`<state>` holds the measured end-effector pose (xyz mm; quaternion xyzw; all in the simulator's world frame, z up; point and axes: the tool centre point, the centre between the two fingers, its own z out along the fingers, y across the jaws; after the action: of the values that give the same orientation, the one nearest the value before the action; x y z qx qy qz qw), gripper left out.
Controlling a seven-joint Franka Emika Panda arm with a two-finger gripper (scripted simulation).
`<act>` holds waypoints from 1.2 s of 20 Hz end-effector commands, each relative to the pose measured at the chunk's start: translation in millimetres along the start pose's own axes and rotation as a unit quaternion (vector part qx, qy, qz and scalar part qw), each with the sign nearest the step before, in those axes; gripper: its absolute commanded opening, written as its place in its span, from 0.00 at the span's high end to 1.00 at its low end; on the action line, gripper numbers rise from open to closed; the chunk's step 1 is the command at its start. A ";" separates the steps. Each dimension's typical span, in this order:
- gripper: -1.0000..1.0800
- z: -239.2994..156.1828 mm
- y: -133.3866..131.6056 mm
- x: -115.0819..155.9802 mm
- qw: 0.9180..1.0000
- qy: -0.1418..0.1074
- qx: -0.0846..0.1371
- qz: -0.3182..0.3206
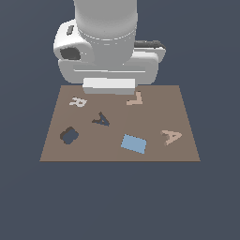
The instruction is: Insert a designated object into the corresponding slot on a board.
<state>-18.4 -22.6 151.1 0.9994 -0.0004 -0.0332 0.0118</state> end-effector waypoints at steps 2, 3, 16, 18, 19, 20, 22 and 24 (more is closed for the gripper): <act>0.04 0.0 0.0 0.0 1.000 0.000 0.000 0.000; 0.04 0.1 -0.3 -0.1 1.000 0.000 0.000 0.001; 0.04 8.5 -19.7 -4.4 0.998 0.002 0.003 0.061; 0.04 10.9 -25.4 -5.2 0.997 0.002 0.004 0.079; 0.04 12.2 -28.5 -5.6 0.996 0.002 0.004 0.088; 0.04 13.6 -31.9 -5.9 0.995 0.002 0.005 0.098; 0.04 16.6 -39.1 -6.3 0.993 0.003 0.006 0.120; 0.04 19.9 -47.0 -6.3 0.990 0.004 0.007 0.143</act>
<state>-25.7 18.0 133.2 0.9915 -0.1264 -0.0282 0.0100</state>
